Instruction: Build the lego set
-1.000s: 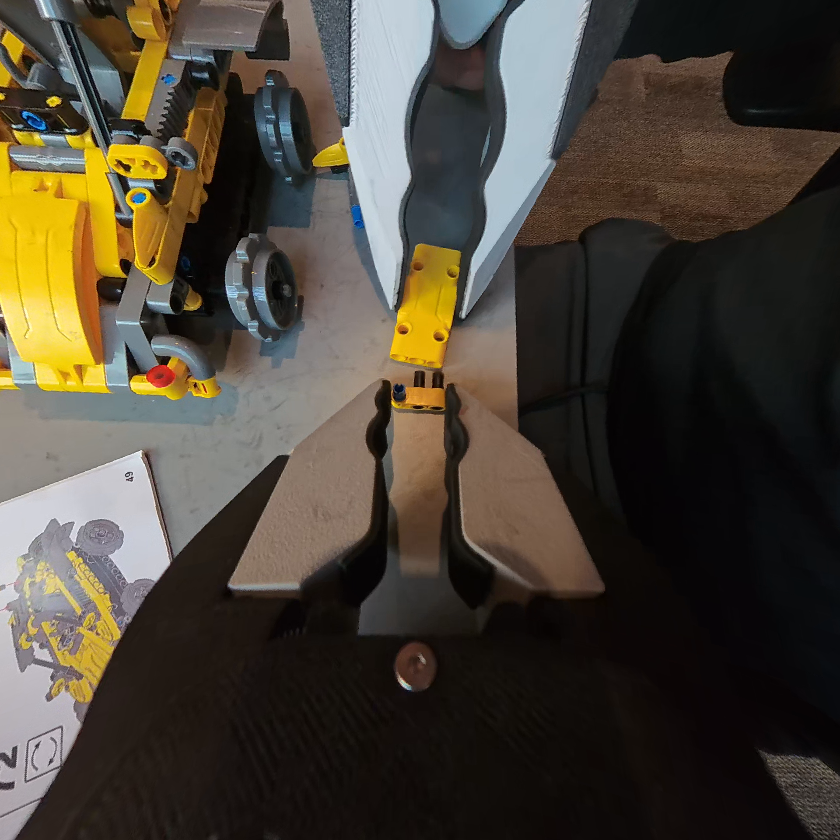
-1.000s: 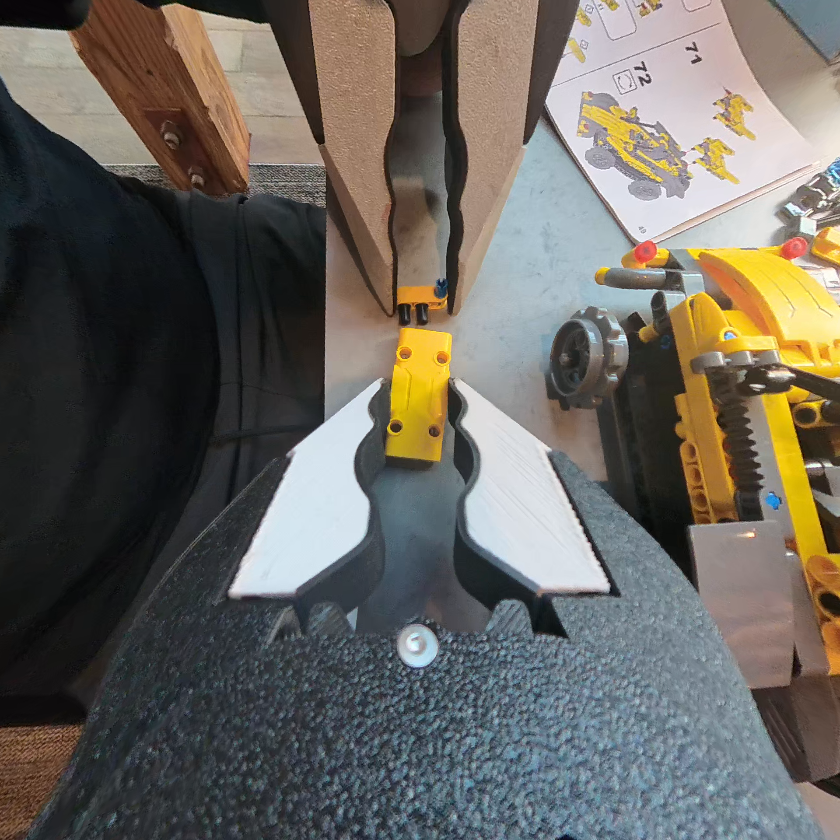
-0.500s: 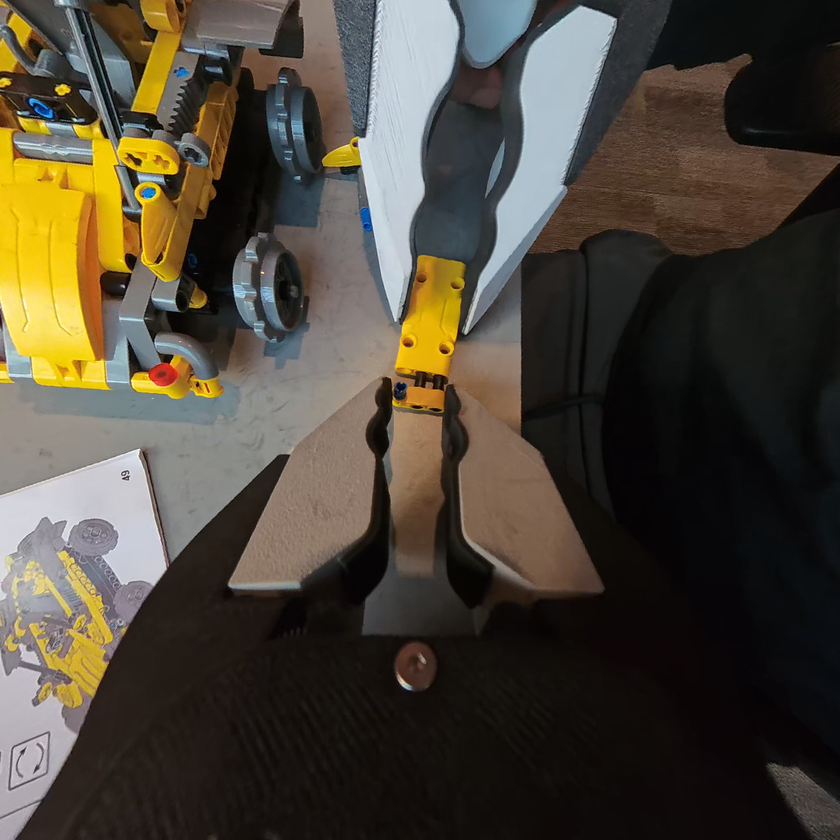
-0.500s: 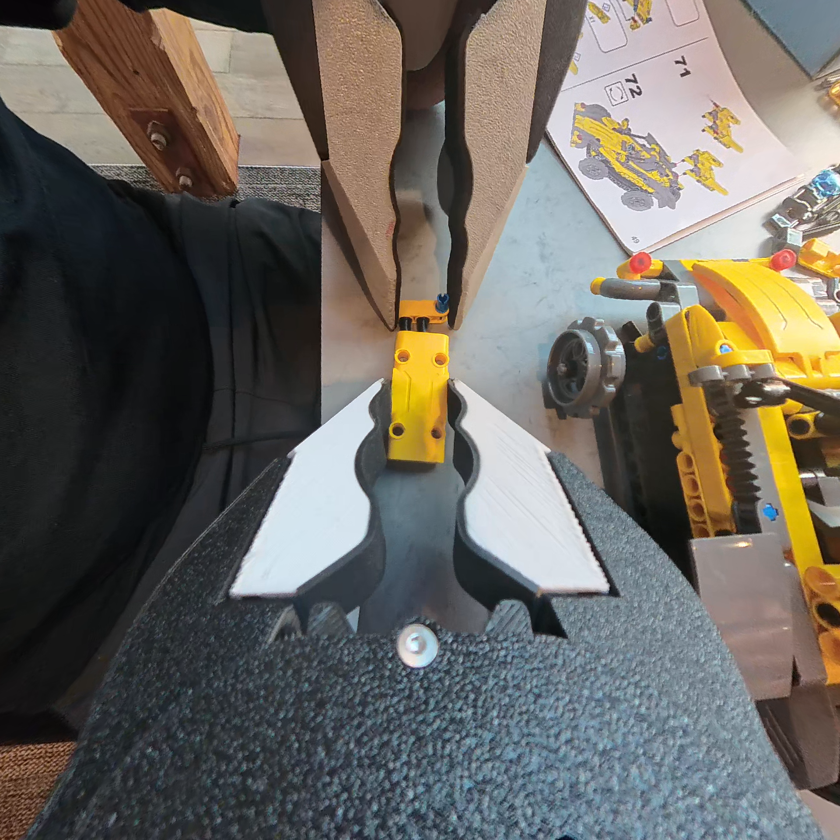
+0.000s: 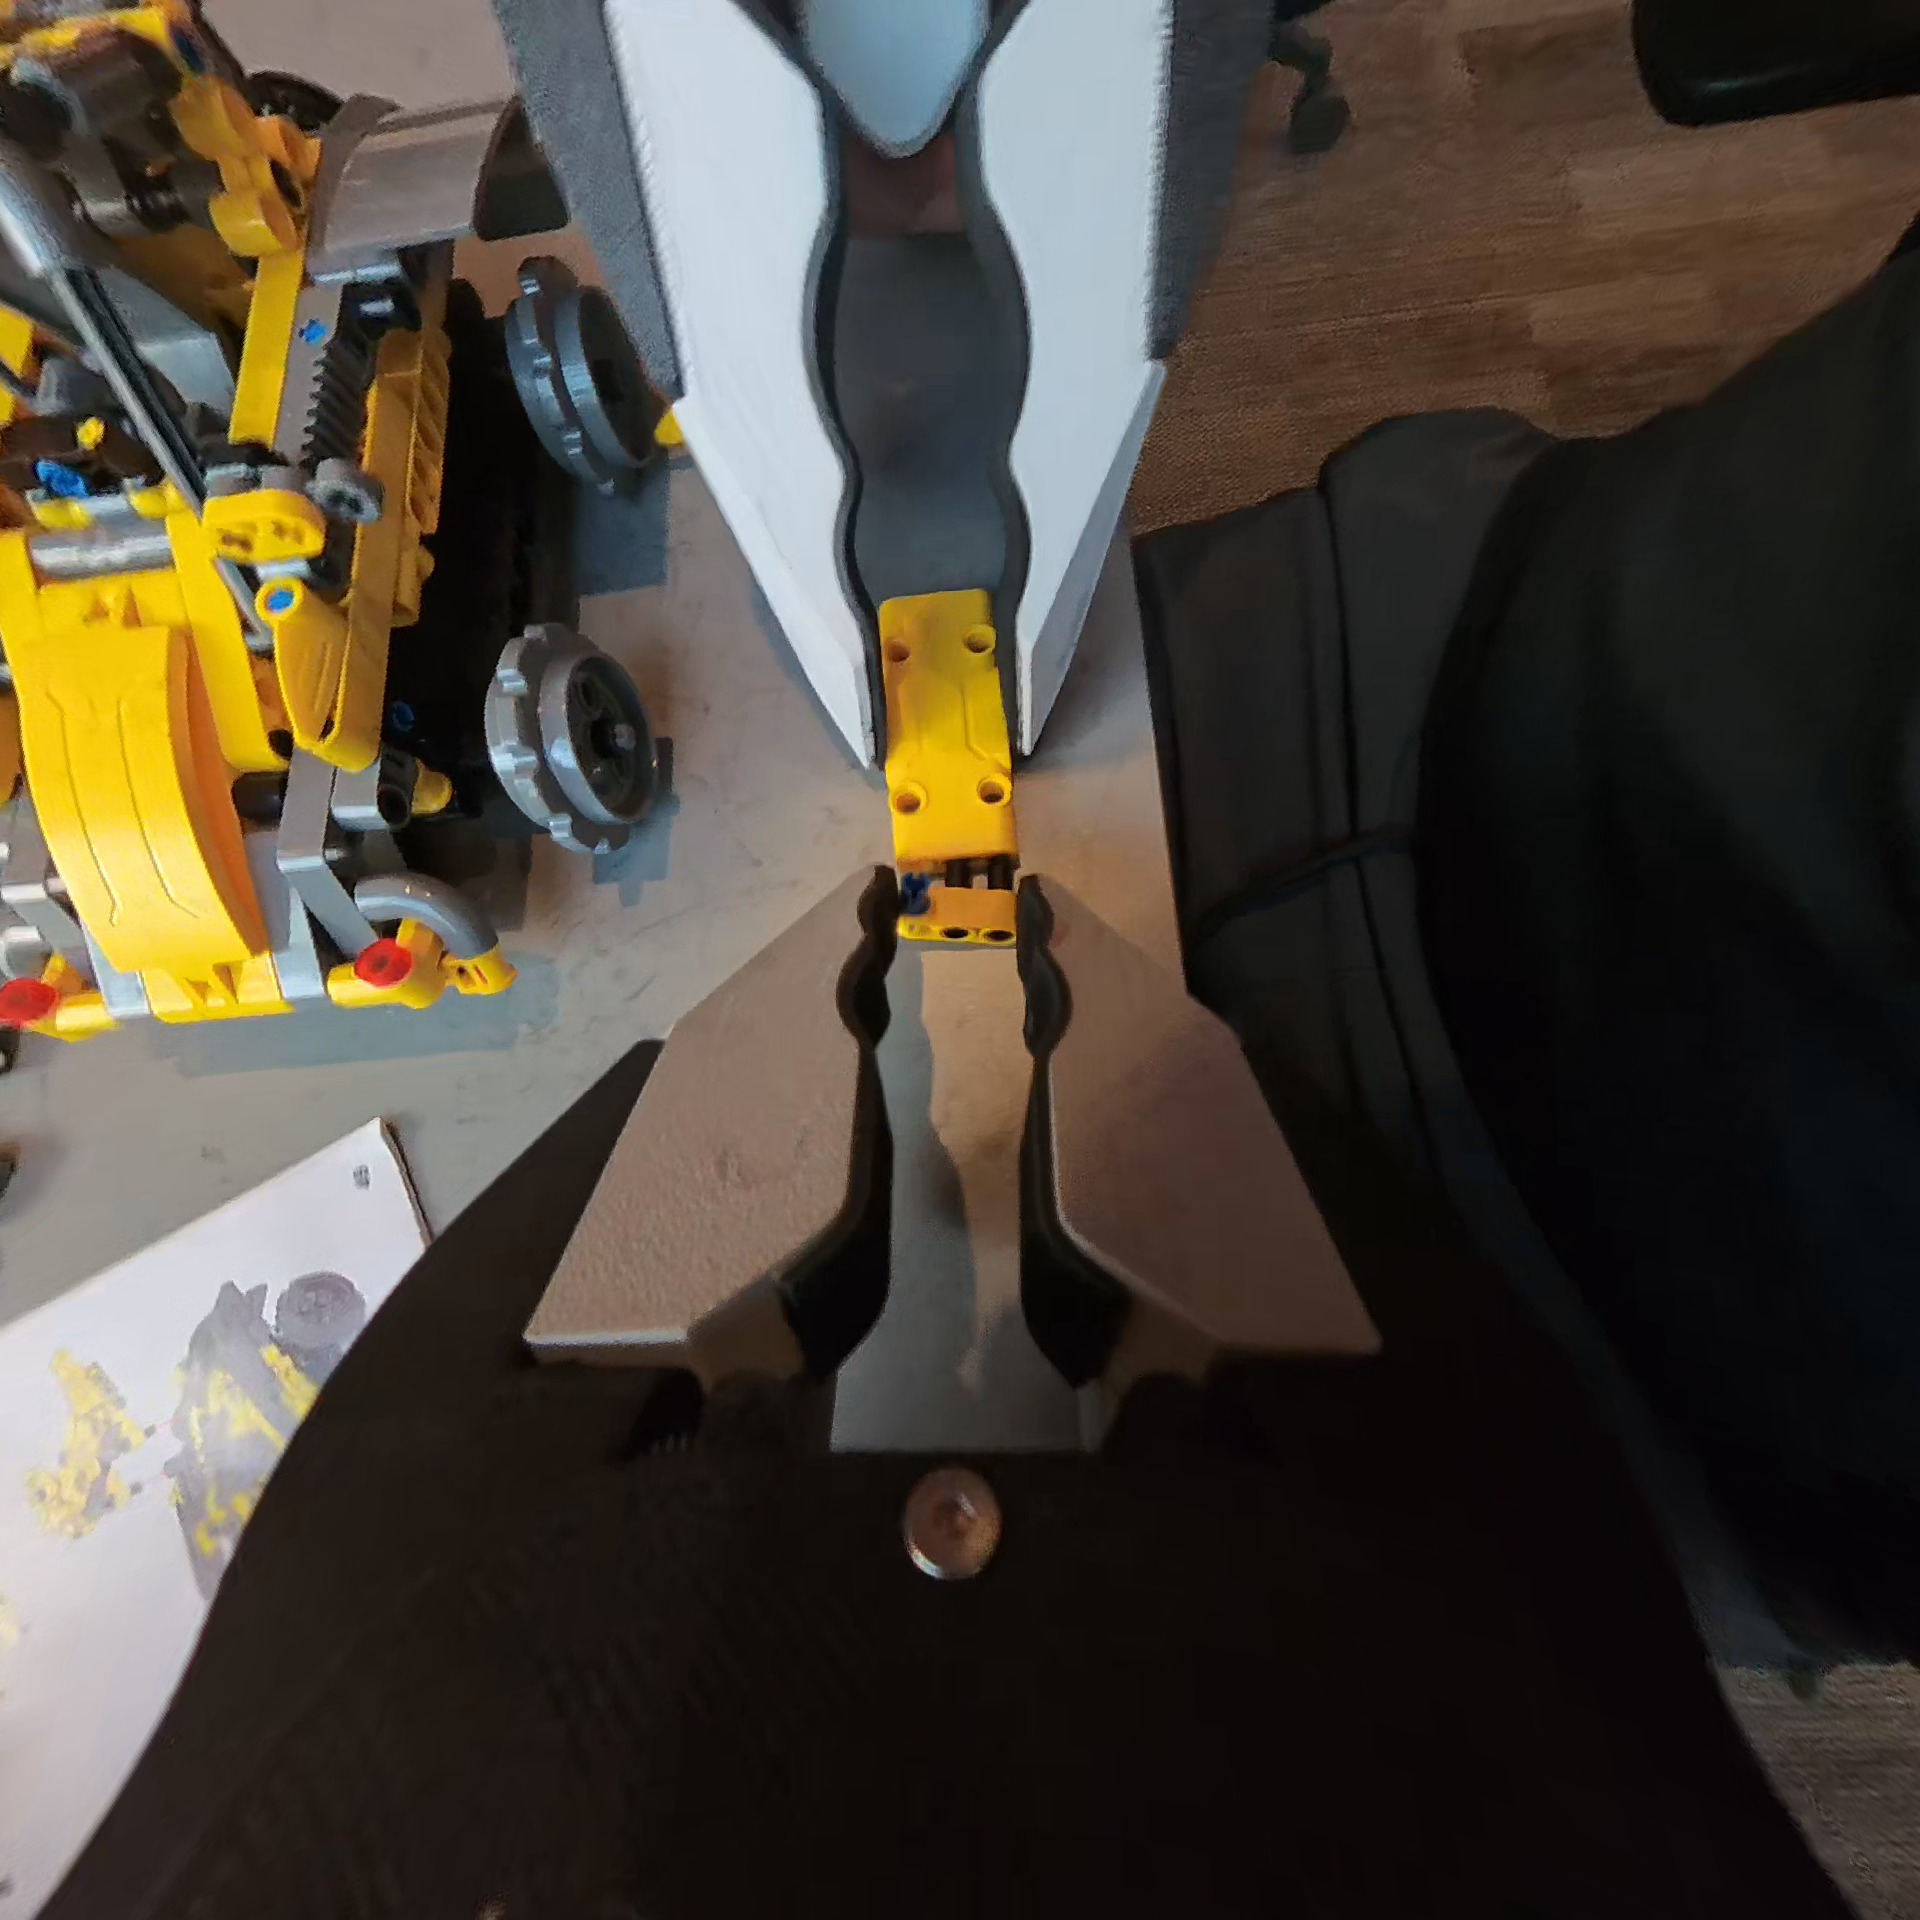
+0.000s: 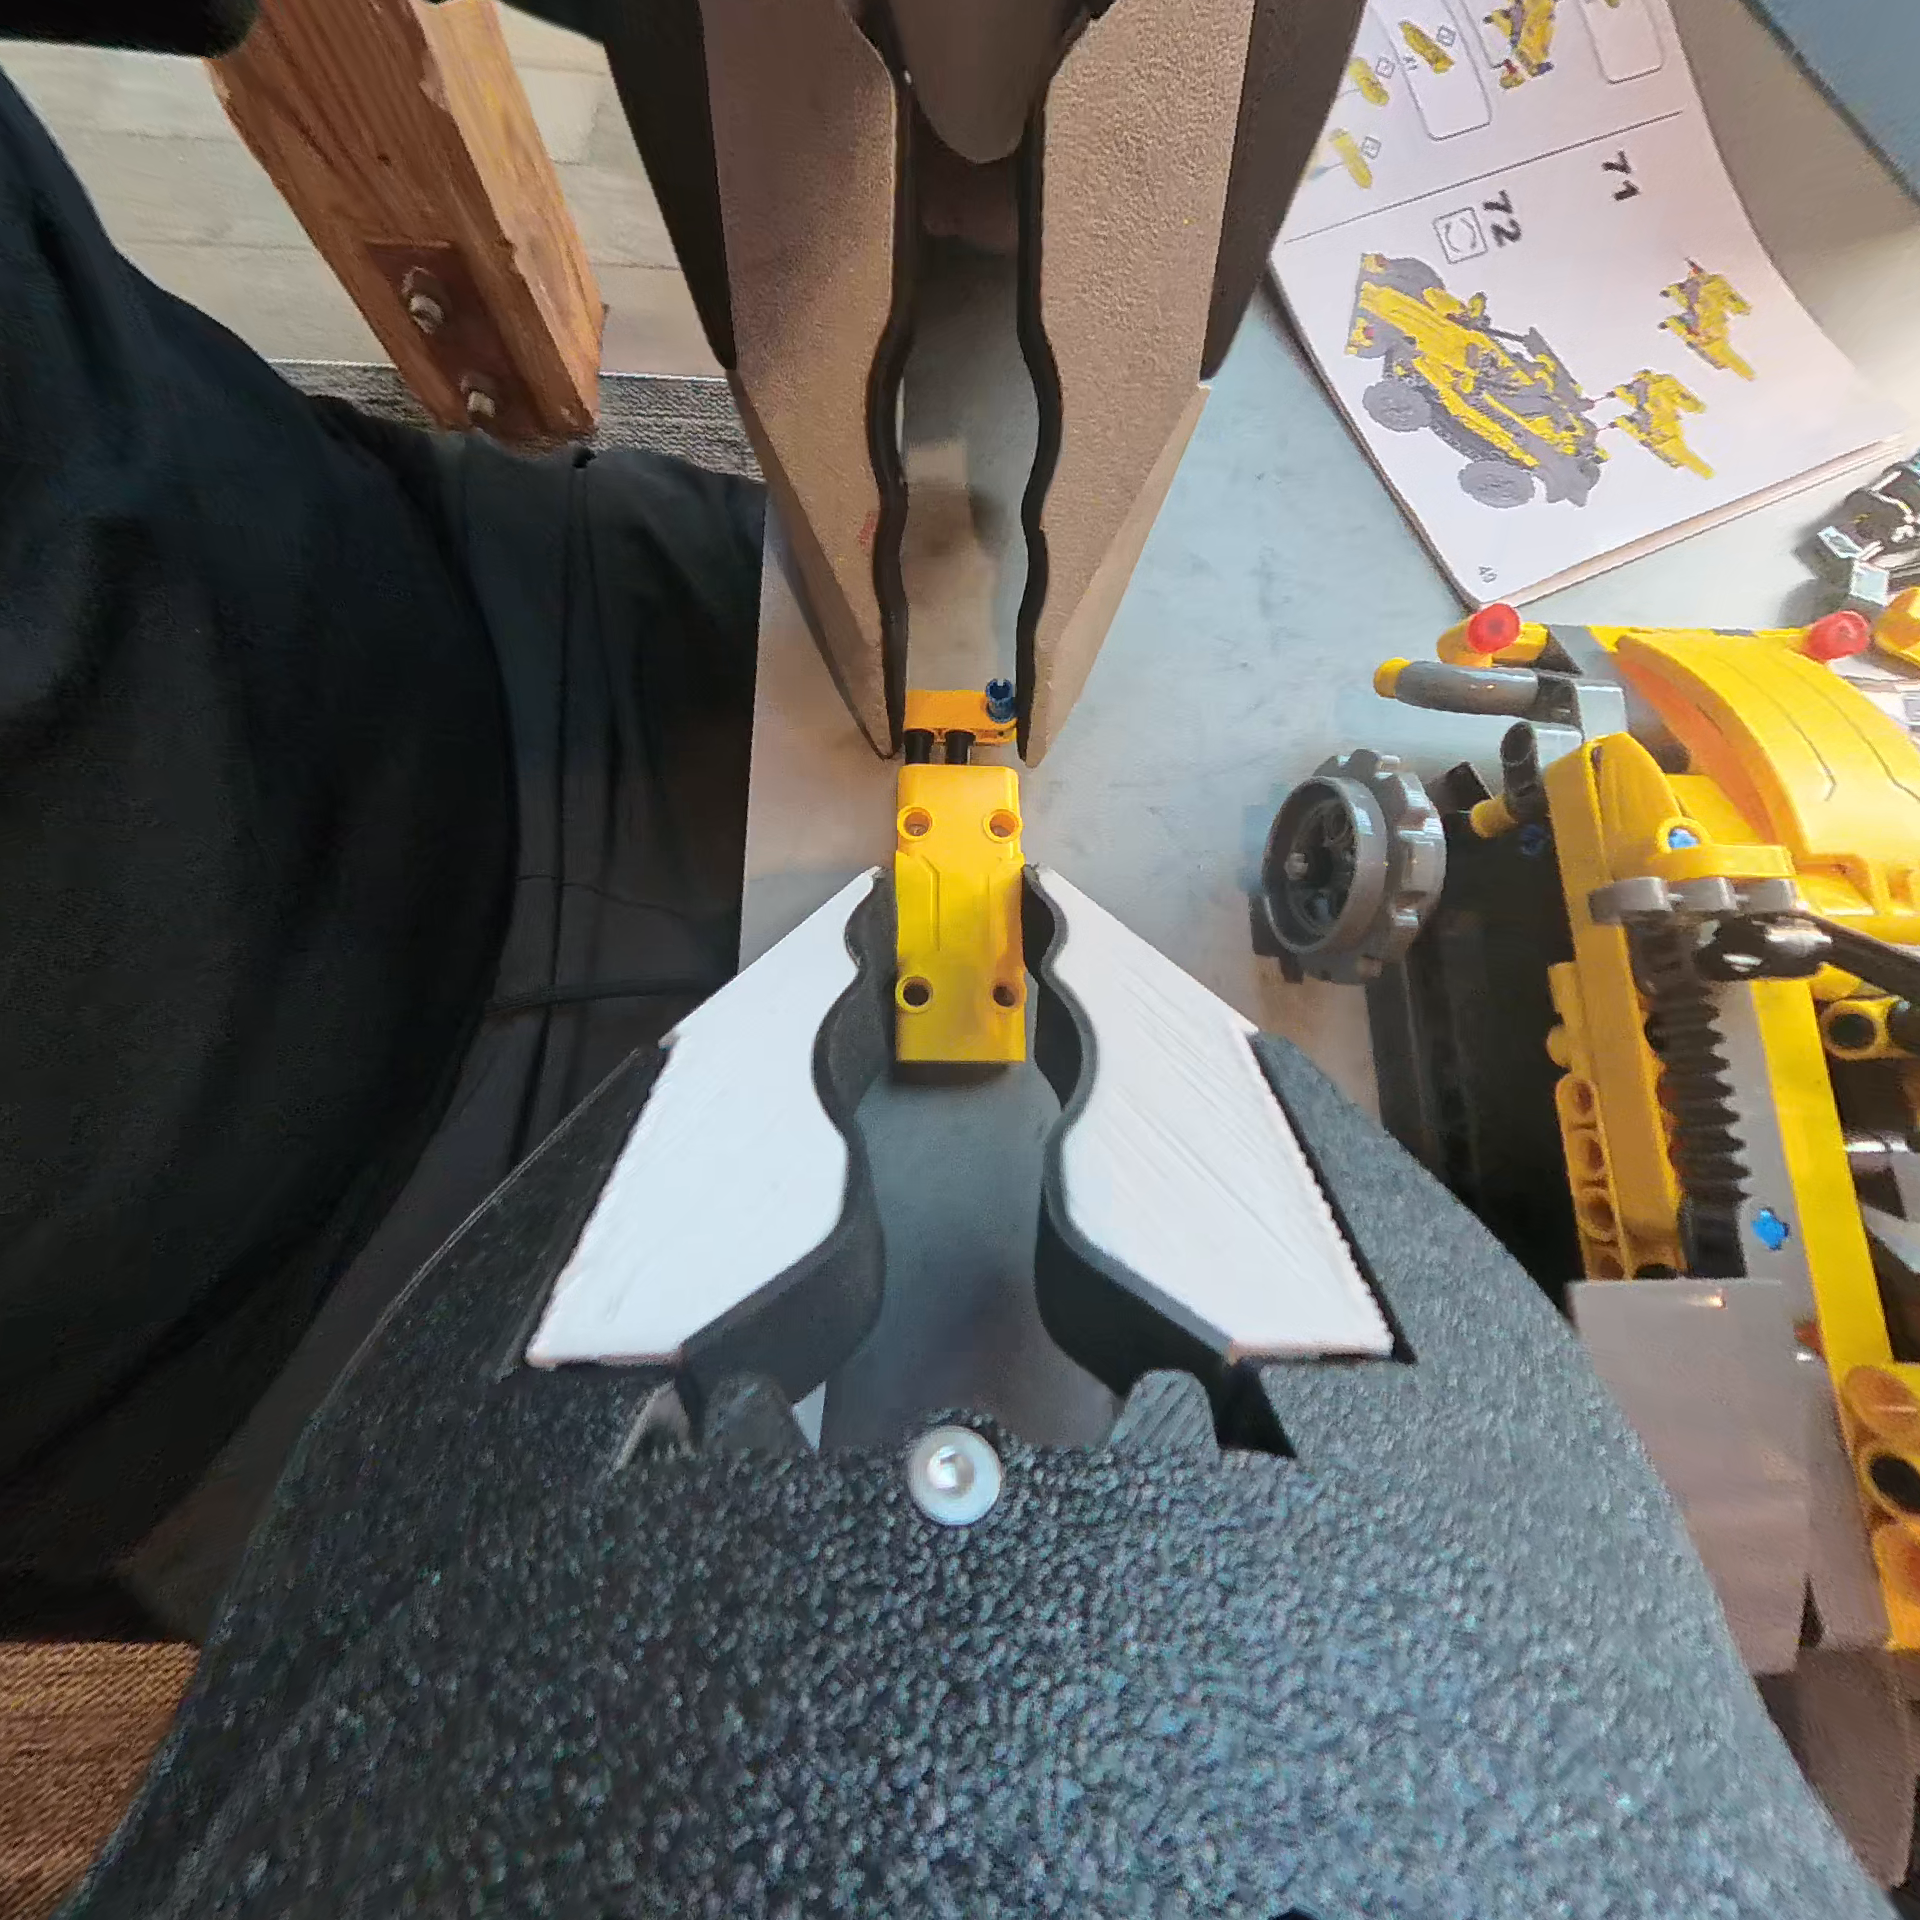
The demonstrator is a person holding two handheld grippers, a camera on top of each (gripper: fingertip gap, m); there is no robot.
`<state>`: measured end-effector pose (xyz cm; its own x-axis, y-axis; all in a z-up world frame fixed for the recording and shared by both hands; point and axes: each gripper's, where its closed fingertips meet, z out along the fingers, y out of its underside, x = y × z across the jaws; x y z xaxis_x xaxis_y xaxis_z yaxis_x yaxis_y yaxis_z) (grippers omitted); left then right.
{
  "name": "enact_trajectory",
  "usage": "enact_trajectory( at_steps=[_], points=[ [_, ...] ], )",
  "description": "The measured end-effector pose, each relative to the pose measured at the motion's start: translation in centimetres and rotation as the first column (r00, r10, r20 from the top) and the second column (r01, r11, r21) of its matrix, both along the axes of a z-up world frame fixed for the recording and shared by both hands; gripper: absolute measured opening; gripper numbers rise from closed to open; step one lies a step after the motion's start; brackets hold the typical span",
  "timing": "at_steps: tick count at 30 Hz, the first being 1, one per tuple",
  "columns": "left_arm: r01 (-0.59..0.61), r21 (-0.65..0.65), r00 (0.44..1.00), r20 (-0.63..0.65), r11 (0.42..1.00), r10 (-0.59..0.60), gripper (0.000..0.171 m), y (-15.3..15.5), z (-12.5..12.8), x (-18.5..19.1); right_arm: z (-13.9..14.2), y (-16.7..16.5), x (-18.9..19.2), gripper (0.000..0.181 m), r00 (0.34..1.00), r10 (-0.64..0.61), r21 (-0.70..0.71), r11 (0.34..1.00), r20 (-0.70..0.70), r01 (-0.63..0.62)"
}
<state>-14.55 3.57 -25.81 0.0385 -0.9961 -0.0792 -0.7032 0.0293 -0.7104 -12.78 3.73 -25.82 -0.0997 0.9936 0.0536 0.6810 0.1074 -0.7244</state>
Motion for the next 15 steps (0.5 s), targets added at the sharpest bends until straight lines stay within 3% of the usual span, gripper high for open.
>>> enact_trajectory(
  at_steps=[3,6,11,15],
  points=[
    [0.034,0.035,0.999,-0.019,0.999,-0.034,0.02,-0.05,0.04,0.0,0.0,0.05,-0.09,0.023,1.0,0.008,-0.019,1.0,0.001,-0.008],
    [-0.022,-0.024,1.0,-0.015,0.999,0.021,0.02,0.25,0.0,-0.03,0.01,0.23,-0.14,0.023,1.0,-0.022,-0.001,1.0,0.003,0.022],
    [-0.208,-0.111,0.977,0.023,0.972,0.211,0.018,0.52,0.06,0.07,0.05,0.25,-0.19,0.023,0.996,-0.088,0.066,0.994,0.0,0.087],
    [-0.247,-0.196,0.966,0.024,0.949,0.257,0.018,0.68,-0.02,0.12,0.05,0.54,-0.23,0.023,0.996,-0.083,0.049,0.995,-0.009,0.084]
  ],
)
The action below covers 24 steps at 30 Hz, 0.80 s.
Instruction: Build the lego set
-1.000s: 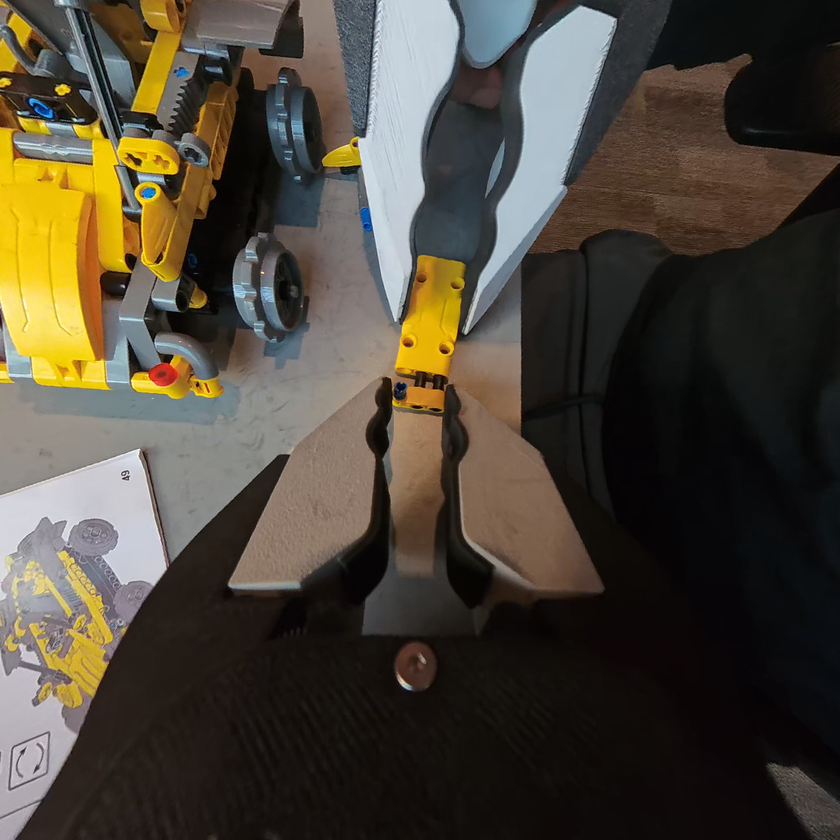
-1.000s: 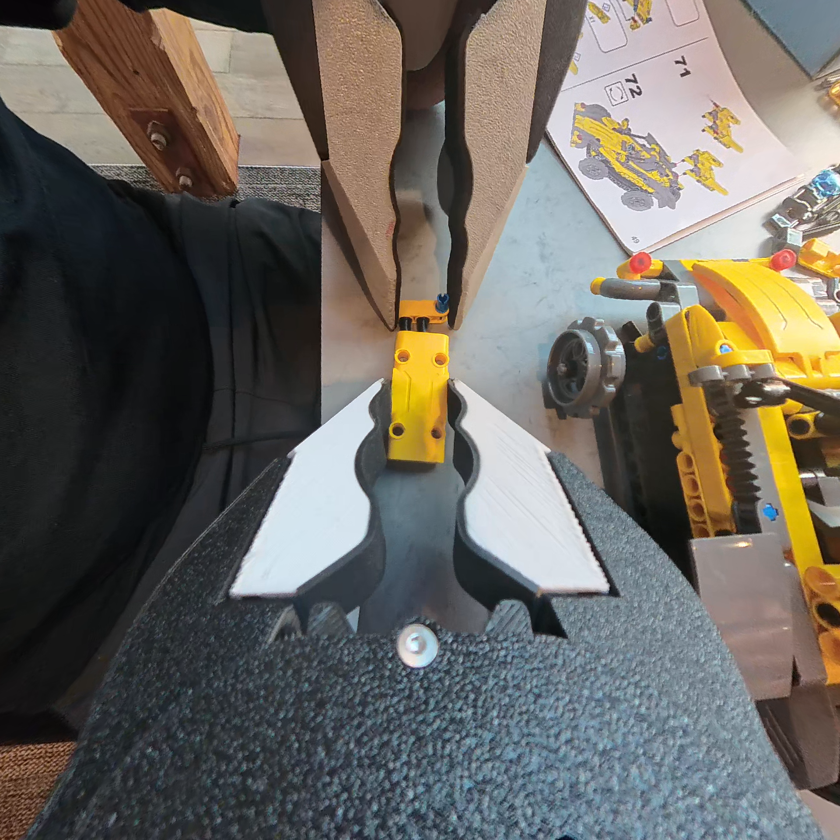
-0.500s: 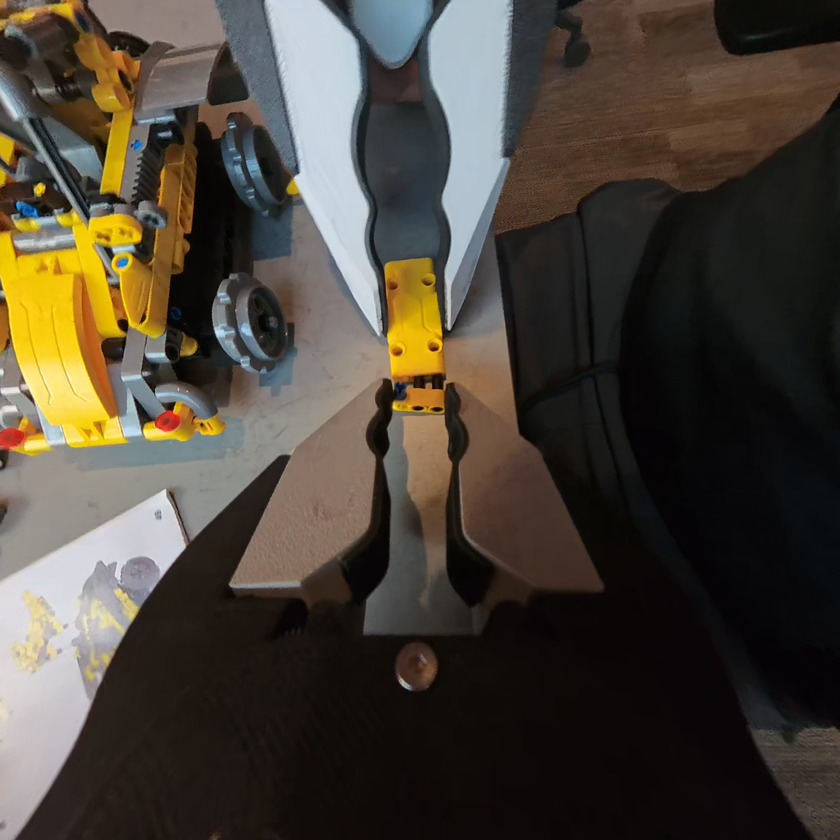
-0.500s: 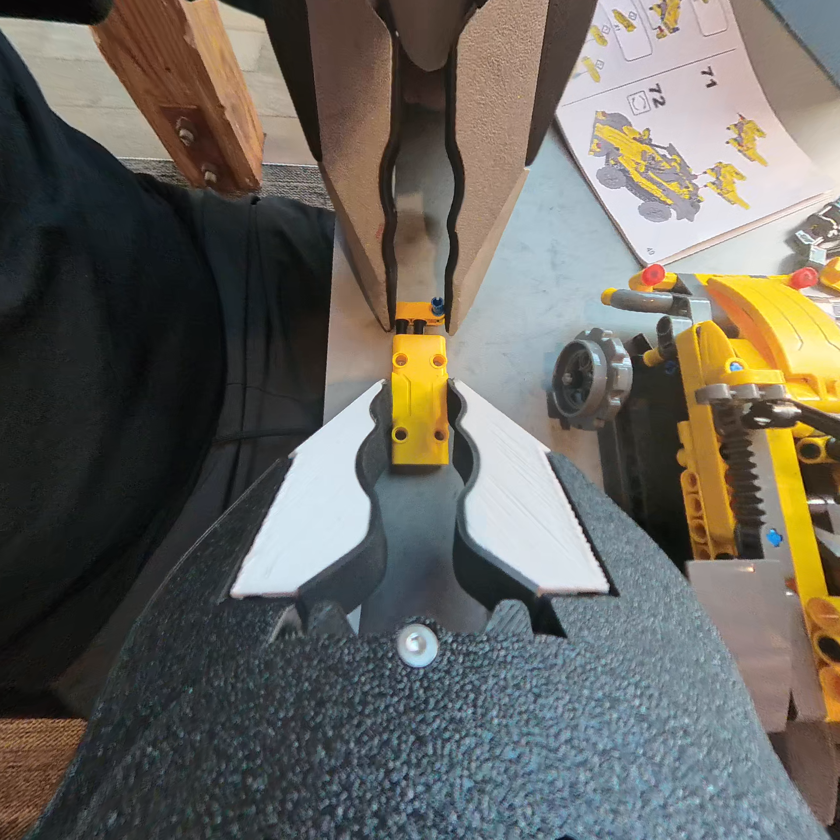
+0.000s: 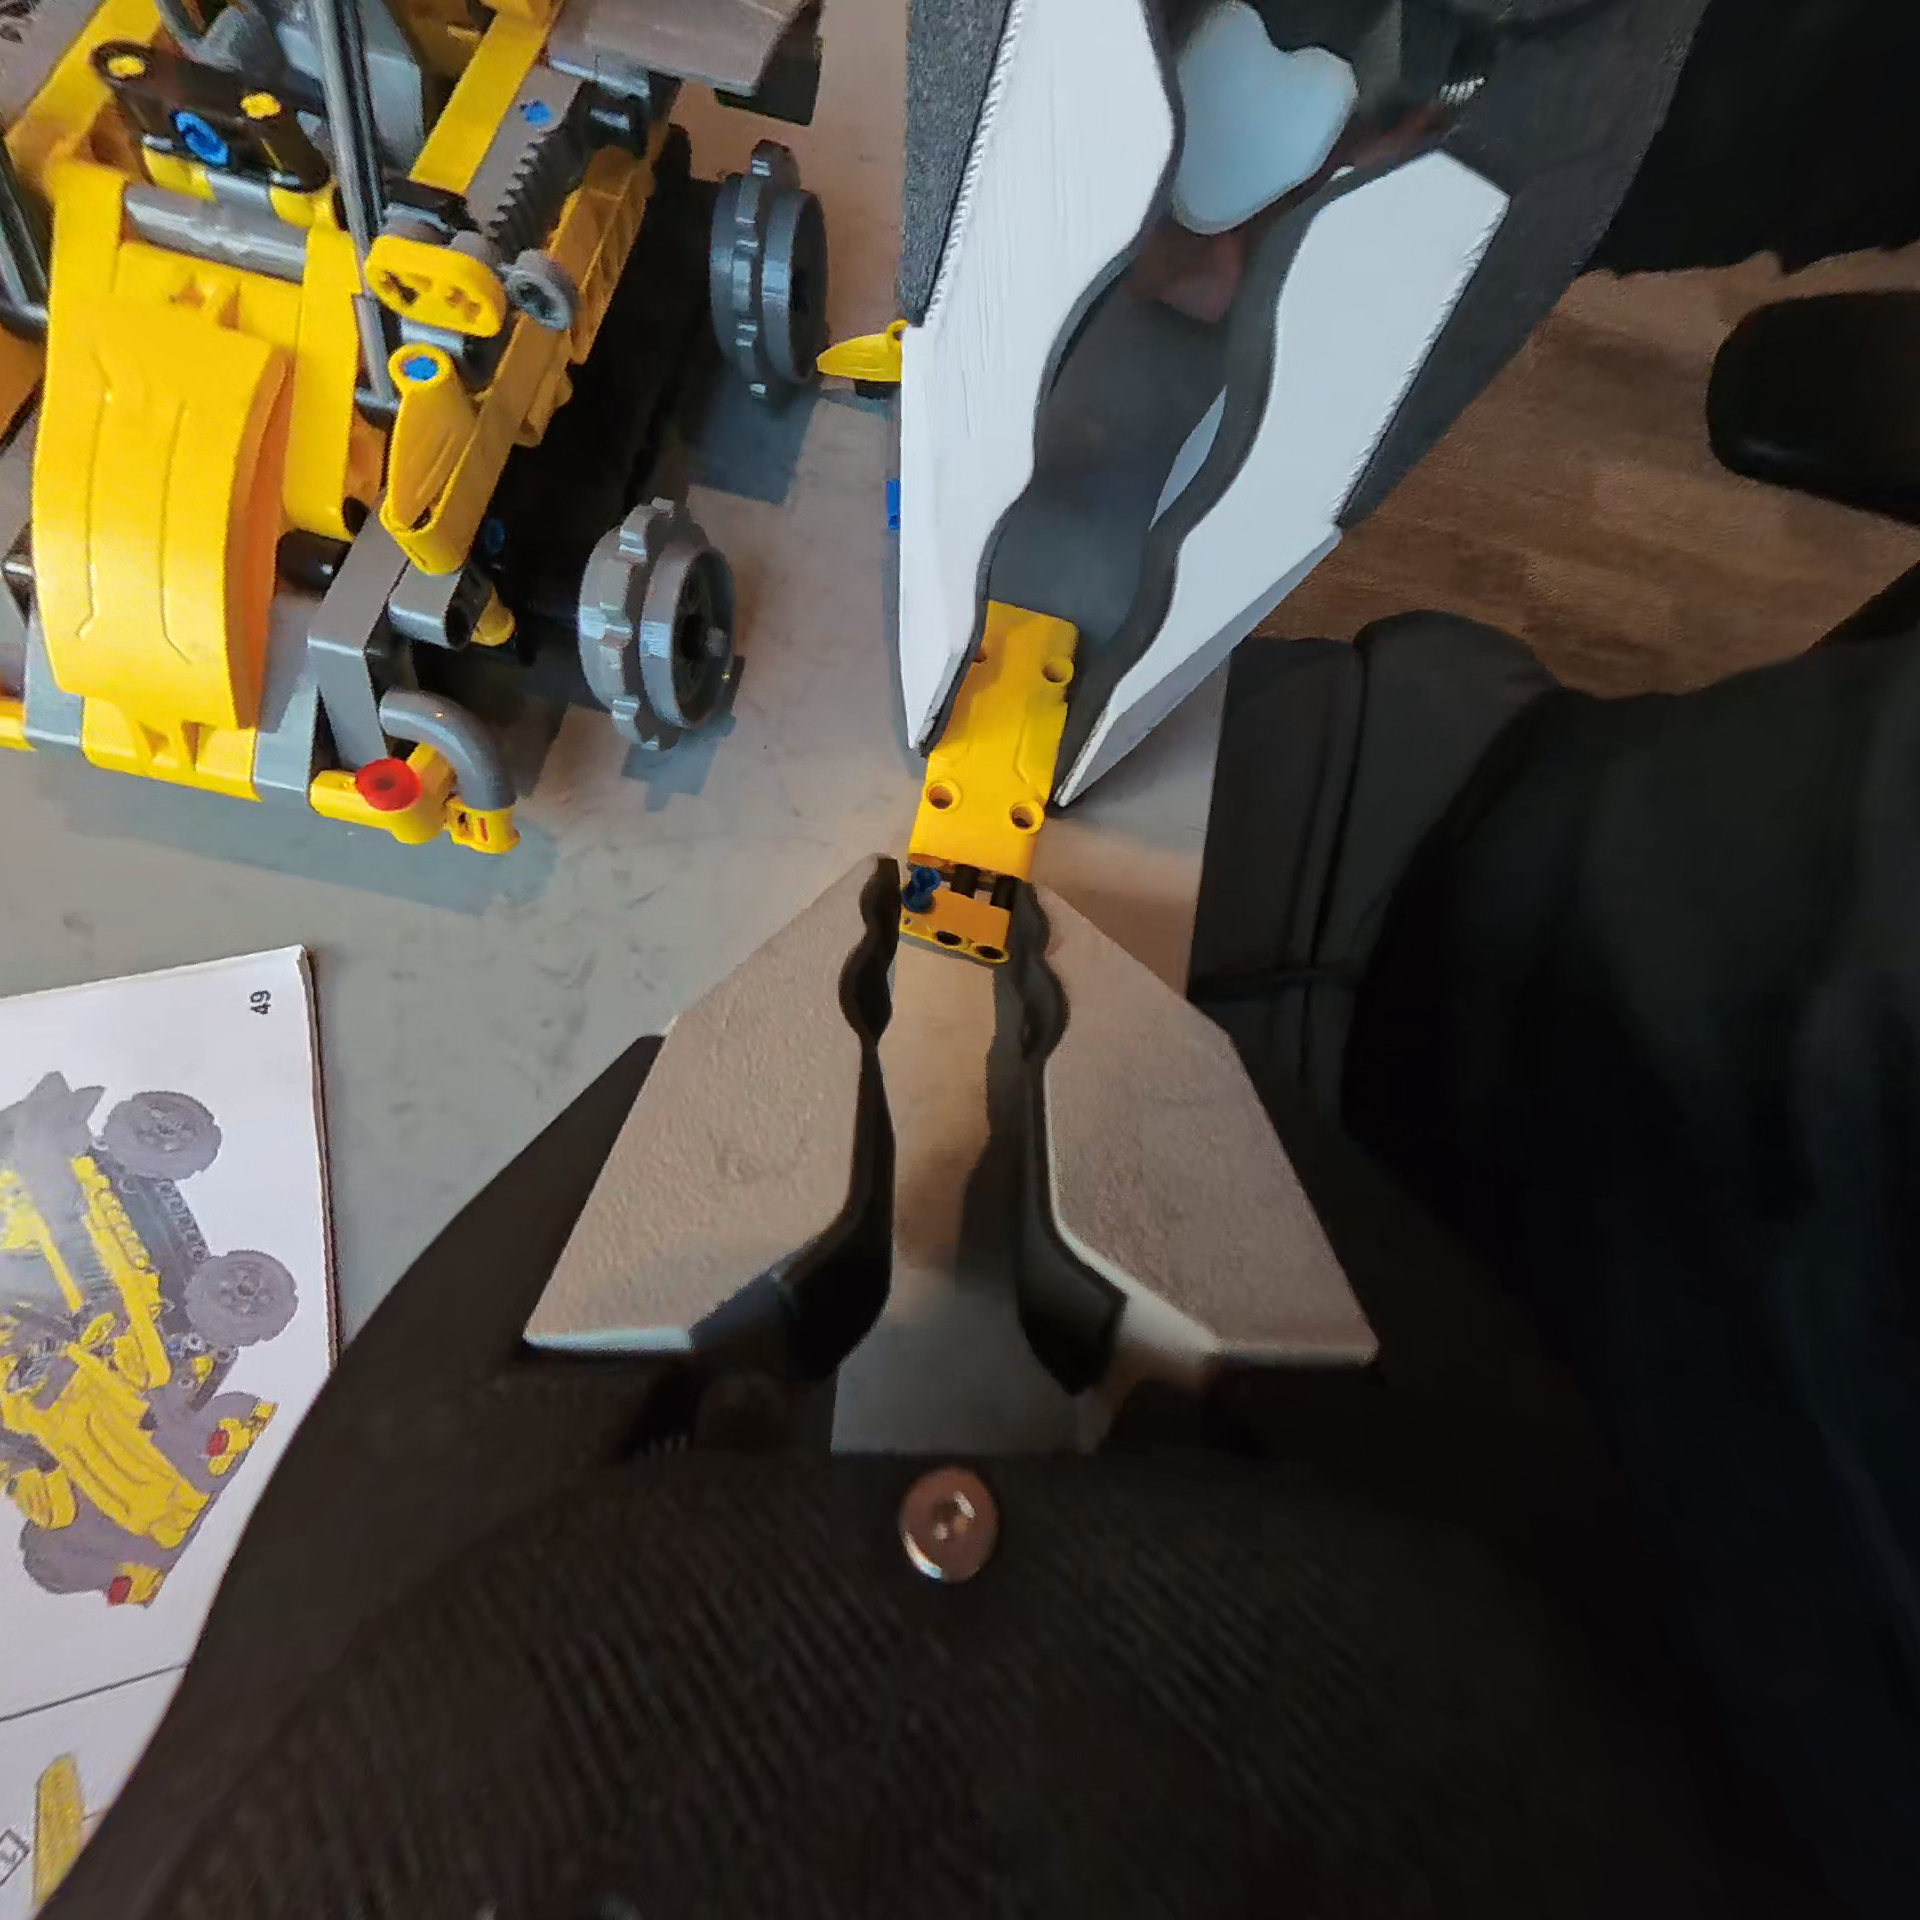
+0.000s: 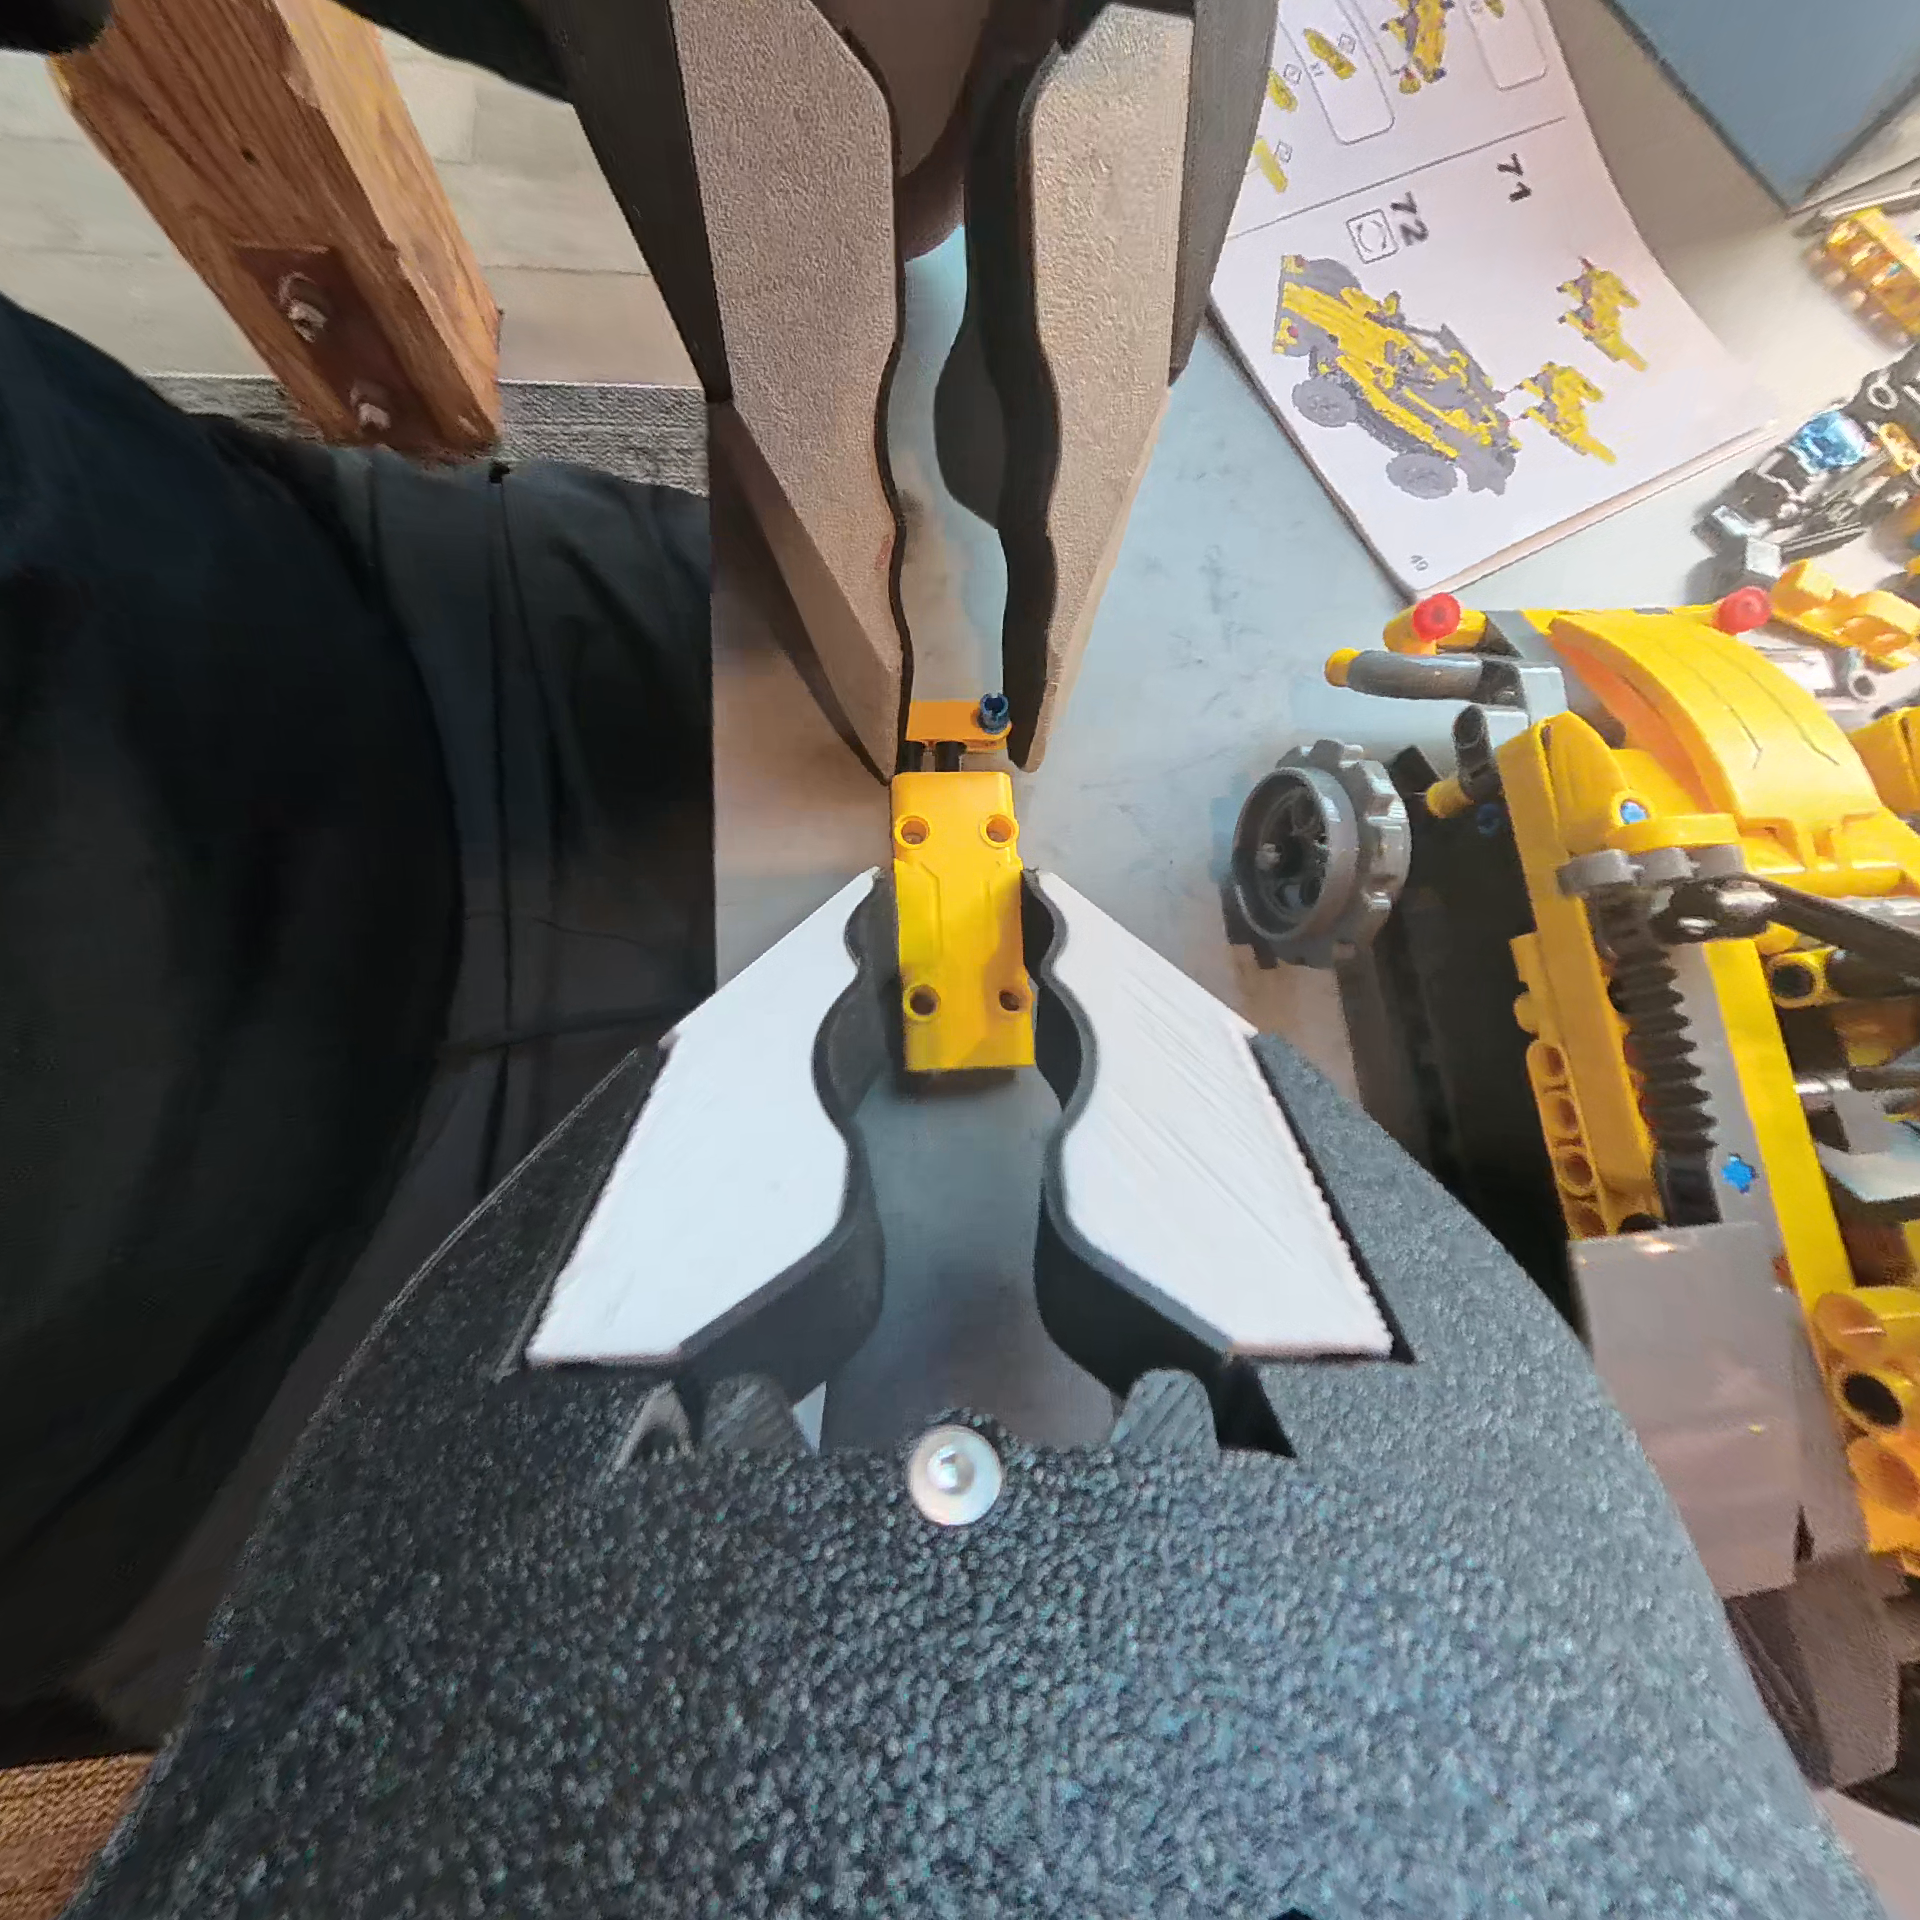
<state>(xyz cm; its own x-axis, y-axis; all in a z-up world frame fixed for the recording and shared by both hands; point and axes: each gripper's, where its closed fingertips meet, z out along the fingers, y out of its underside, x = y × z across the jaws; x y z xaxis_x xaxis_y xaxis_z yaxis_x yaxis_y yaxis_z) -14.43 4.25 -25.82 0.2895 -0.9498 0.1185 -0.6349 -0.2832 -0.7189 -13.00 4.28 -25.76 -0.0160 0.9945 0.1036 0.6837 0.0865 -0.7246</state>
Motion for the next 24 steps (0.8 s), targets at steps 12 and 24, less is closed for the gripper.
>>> enact_trajectory(
  at_steps=[12,24],
  points=[
    [0.003,0.053,1.0,-0.015,0.999,-0.002,0.04,0.3,0.1,-0.1,1.1,0.6,0.8,0.045,0.994,-0.094,0.011,0.995,-0.052,0.094],
    [0.061,0.004,0.998,-0.033,0.998,-0.061,0.044,1.0,0.2,-2.2,0.6,1.2,2.9,0.049,0.975,-0.221,-0.036,0.975,0.002,0.221]
  ],
)
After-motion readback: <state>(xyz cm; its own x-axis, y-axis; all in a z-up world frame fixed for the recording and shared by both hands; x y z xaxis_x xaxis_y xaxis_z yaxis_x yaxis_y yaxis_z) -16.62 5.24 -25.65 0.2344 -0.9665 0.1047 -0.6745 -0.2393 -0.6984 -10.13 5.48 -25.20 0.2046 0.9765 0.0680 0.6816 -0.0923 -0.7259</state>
